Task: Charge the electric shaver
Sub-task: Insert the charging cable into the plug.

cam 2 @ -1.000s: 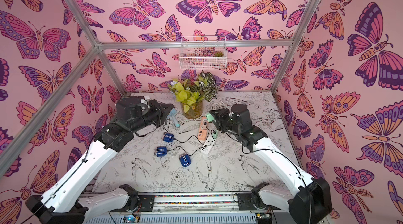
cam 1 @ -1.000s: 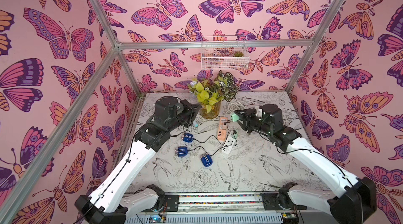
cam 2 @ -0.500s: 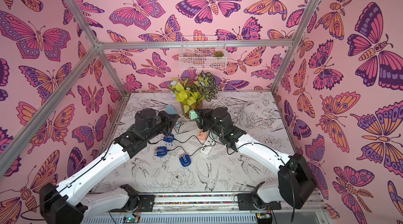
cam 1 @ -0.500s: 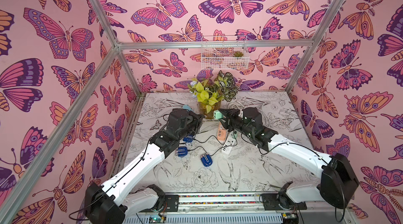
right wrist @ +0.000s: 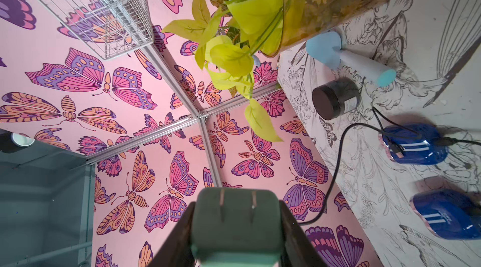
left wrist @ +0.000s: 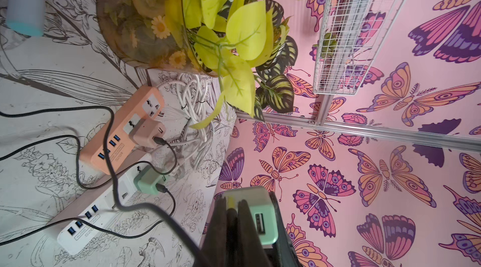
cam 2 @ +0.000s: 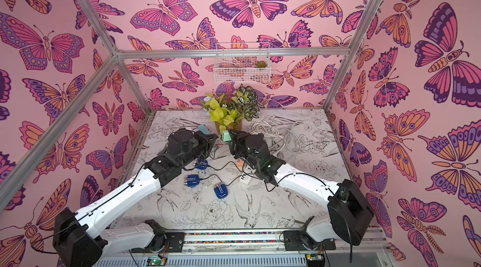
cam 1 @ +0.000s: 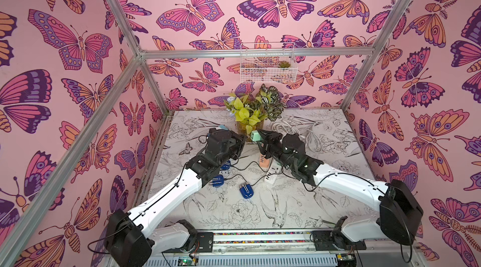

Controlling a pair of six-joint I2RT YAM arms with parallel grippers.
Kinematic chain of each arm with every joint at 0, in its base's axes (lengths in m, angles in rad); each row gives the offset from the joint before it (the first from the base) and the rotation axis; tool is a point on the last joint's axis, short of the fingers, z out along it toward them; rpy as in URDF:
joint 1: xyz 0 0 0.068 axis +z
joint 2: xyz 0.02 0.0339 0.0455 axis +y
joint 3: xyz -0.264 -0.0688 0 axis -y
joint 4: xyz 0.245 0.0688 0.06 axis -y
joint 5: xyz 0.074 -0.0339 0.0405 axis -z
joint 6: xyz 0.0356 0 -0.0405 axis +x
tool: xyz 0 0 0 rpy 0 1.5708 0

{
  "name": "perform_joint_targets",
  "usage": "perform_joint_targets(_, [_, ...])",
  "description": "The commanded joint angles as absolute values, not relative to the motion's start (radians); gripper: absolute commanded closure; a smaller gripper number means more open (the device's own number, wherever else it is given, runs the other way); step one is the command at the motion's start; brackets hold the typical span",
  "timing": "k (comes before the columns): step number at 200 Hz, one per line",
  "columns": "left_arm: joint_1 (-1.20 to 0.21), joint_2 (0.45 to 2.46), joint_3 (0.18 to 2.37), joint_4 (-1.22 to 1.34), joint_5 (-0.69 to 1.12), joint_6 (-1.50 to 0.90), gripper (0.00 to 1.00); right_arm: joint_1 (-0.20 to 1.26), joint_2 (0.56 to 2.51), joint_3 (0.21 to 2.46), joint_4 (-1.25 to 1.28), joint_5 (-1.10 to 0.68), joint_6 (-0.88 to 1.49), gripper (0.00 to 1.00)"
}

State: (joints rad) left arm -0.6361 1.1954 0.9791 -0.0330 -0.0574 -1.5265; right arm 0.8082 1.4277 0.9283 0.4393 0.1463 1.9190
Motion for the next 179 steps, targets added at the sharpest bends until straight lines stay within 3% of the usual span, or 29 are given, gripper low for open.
perform_joint_targets(1, [-0.642,1.200,0.966,0.018,-0.078,-1.509,1.00,0.818,1.453,0.928,0.511,0.249,1.962,1.00])
perform_joint_targets(58, [-0.630,1.231,0.957,0.060,0.063,-1.538,1.00,0.818,1.485,0.905,0.612,0.254,1.967,1.00])
perform_joint_targets(179, [-0.601,1.232,0.949,0.035,0.067,-1.539,1.00,0.817,1.462,0.876,0.659,0.229,1.968,1.00])
